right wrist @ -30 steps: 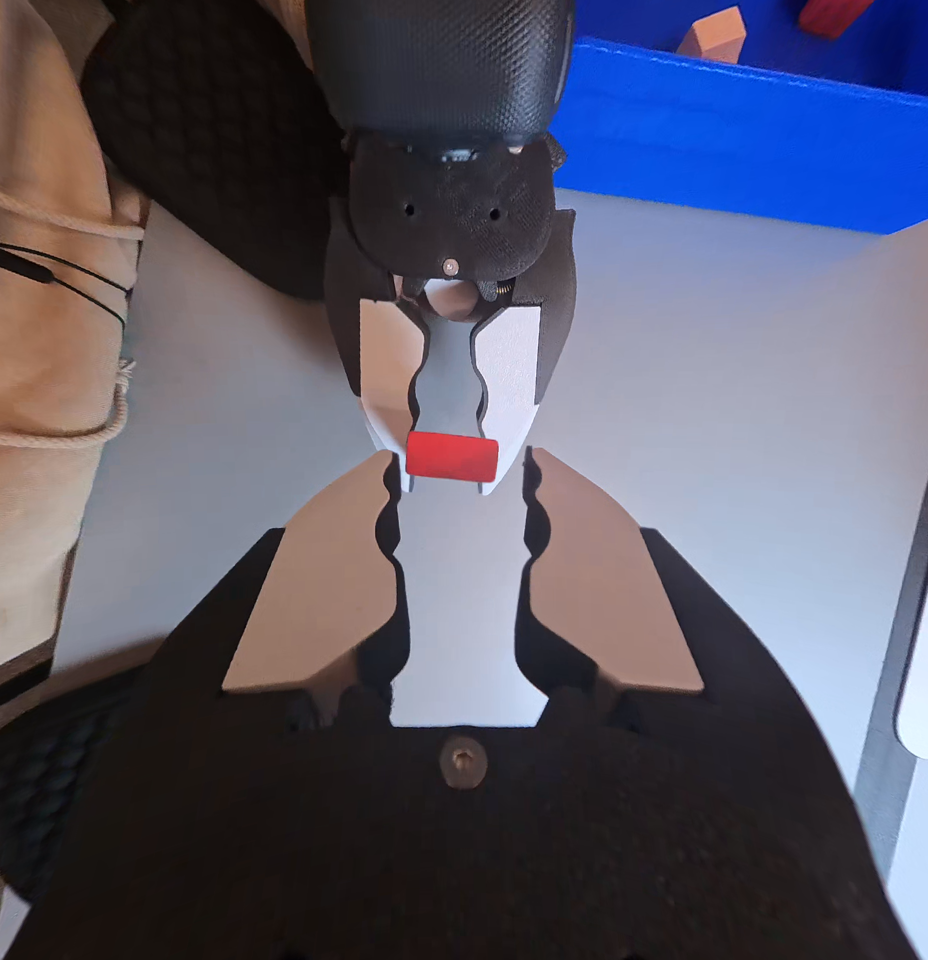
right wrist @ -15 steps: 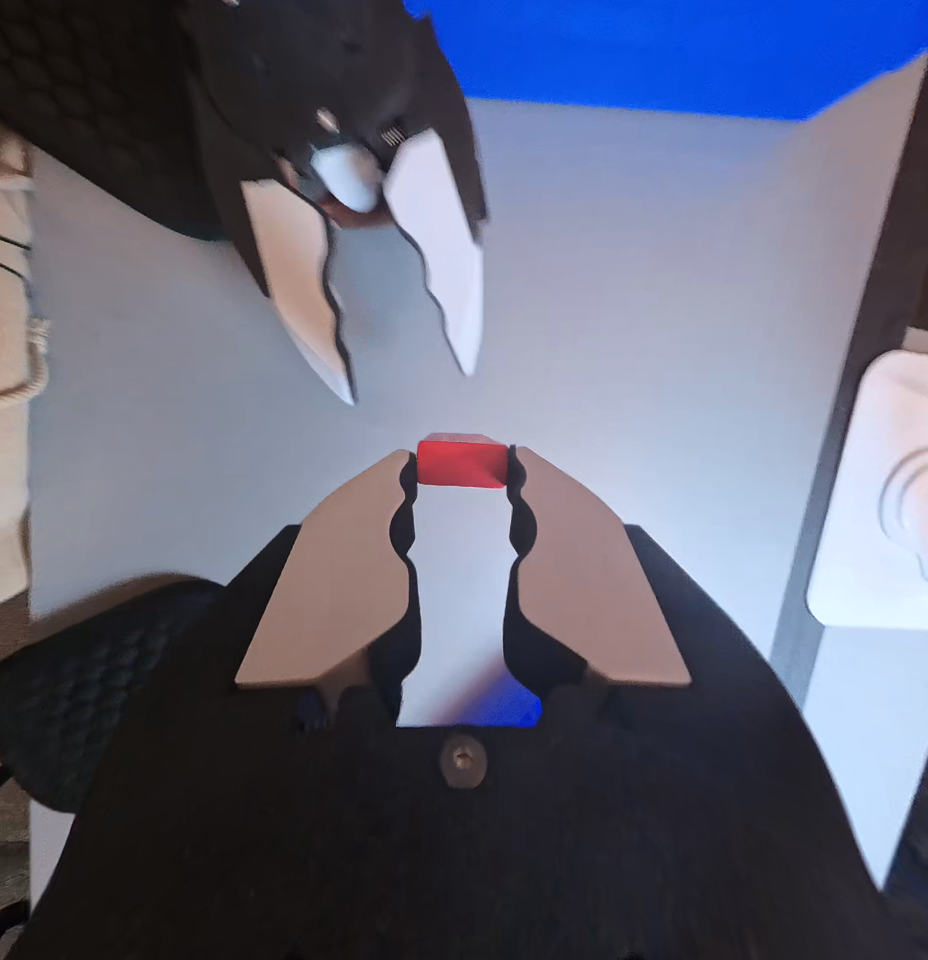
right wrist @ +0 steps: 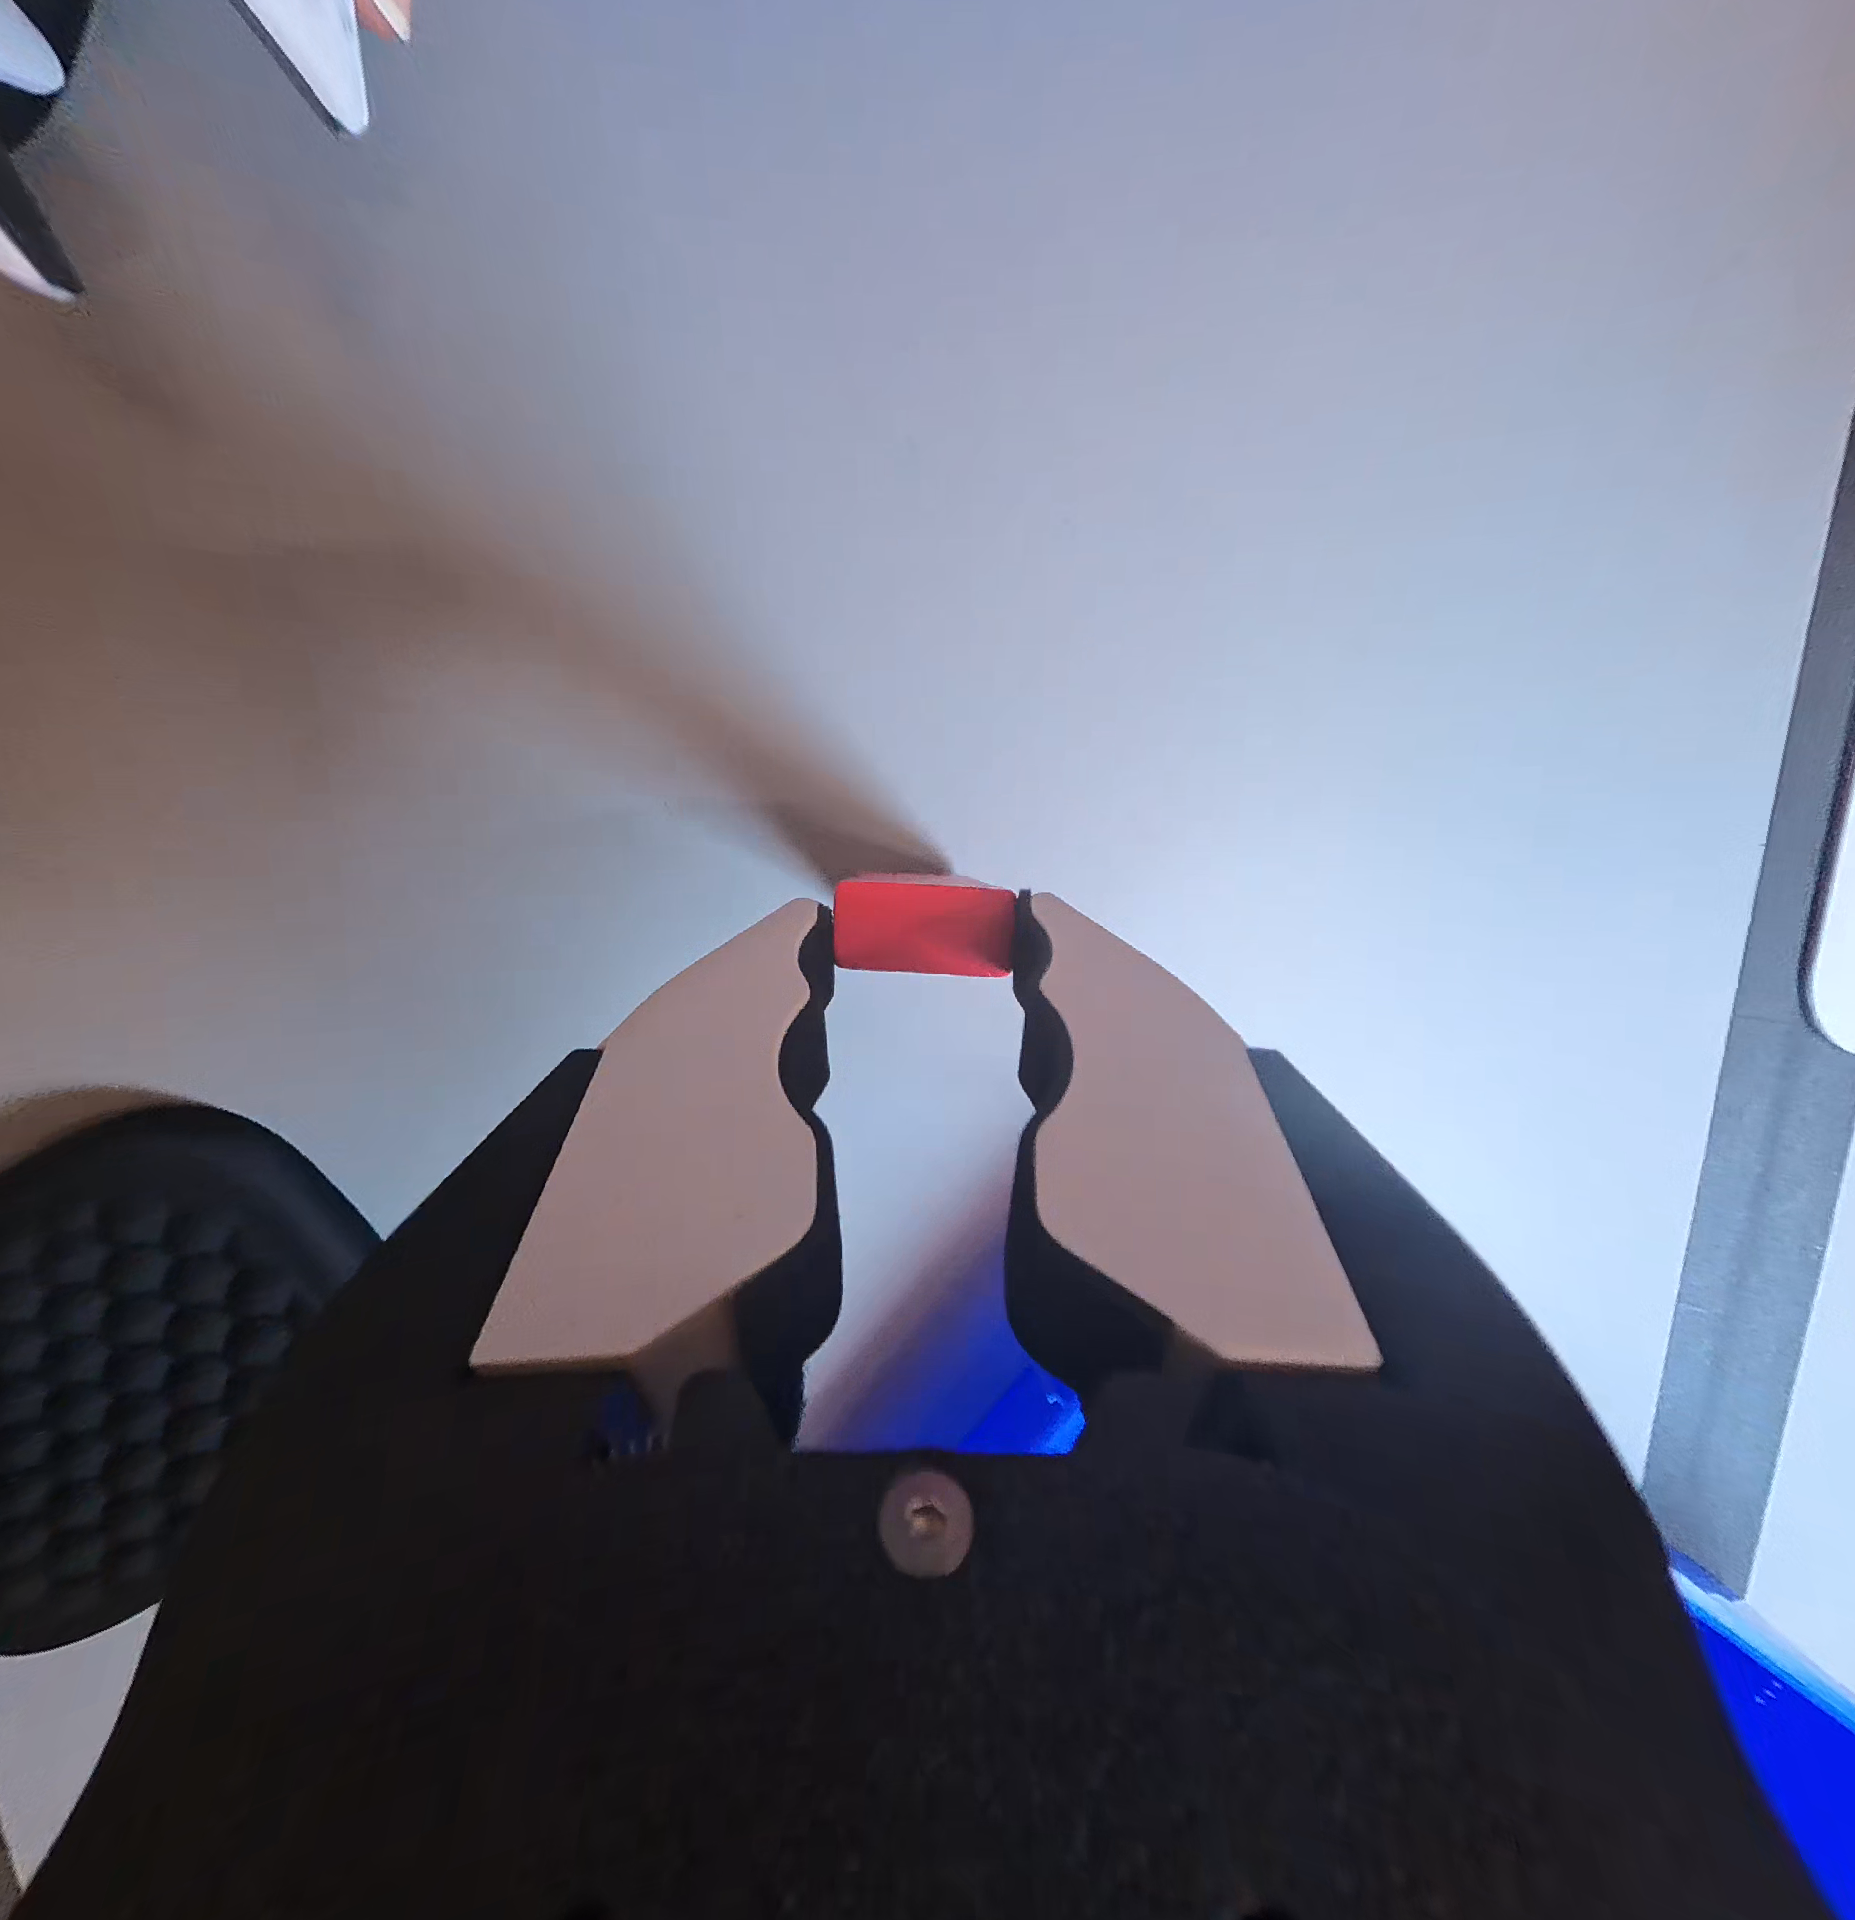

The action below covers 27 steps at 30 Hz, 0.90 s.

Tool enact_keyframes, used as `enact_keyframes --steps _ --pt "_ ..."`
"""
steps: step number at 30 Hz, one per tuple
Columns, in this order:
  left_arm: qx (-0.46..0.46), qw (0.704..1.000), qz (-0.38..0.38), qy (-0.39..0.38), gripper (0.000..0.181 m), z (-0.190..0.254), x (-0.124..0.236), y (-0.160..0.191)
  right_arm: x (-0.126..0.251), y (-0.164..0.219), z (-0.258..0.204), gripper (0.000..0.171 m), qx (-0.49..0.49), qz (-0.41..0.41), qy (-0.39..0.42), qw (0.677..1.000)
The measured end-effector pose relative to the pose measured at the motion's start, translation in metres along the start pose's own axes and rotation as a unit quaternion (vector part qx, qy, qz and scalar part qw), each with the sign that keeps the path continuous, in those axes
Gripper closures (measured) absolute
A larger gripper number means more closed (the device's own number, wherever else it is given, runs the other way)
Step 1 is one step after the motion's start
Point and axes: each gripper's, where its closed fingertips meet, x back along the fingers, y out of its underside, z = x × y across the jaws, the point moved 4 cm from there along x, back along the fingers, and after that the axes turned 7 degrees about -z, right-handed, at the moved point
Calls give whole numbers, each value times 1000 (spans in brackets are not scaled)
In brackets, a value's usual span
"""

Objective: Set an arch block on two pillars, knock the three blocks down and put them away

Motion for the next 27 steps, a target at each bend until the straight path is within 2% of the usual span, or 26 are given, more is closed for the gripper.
enact_keyframes --steps 27 --pt "-21 1000 -21 1 141 2 -6 10 -2 8 -1 136 -12 -4 13 1000"
